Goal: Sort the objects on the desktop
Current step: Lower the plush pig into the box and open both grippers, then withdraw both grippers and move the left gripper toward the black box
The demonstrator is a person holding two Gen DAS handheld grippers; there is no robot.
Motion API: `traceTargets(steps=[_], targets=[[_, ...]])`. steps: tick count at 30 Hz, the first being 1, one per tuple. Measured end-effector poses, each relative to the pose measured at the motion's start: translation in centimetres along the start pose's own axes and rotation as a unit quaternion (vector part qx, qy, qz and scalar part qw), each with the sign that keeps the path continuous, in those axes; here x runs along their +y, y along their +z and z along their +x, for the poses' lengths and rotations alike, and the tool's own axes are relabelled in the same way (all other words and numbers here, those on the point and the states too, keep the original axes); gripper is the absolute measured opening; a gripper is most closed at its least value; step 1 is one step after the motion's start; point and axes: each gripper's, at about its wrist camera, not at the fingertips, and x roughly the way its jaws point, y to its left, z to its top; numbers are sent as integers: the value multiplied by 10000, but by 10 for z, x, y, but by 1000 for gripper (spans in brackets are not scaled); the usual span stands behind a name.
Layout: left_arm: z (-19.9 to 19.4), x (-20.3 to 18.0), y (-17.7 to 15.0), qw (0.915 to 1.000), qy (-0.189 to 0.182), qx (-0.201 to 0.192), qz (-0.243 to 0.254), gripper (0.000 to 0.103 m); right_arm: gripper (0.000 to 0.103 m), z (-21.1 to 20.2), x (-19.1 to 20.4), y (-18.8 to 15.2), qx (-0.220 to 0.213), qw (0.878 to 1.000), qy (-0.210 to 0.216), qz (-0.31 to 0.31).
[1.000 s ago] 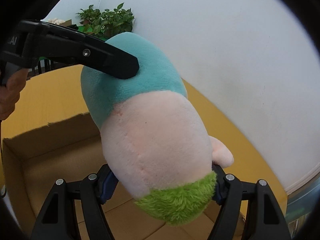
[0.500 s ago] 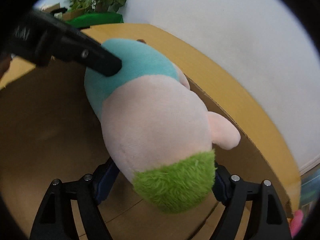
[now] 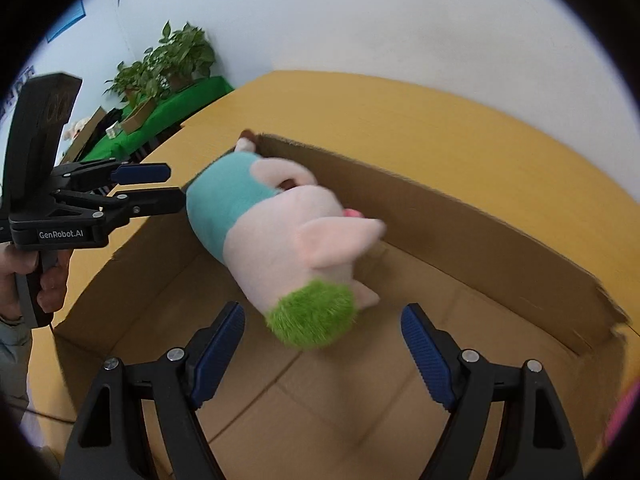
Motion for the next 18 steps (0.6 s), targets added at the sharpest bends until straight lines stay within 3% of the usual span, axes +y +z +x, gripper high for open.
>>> traceTargets(steps=[4, 8, 10, 15, 18], targets=[[-28, -22, -29, 9988, -351, -33, 335, 72, 81, -42, 35, -23, -345, 9993, 130, 73], [-37, -37, -66, 9975, -520, 247, 407, 72, 82, -67, 43, -71, -264, 9987, -34, 430], [-32, -41, -83, 9970, -566, 398, 334, 72, 82, -87, 16, -93, -55, 9976, -209, 665], [-22, -36, -117, 9961, -532, 695, -115, 72, 82, -86, -19, -143, 275, 9870, -619, 1456], [-33, -38, -133, 9976, -242, 641, 12, 72, 81, -89, -23, -160, 224, 9856, -854, 1439]])
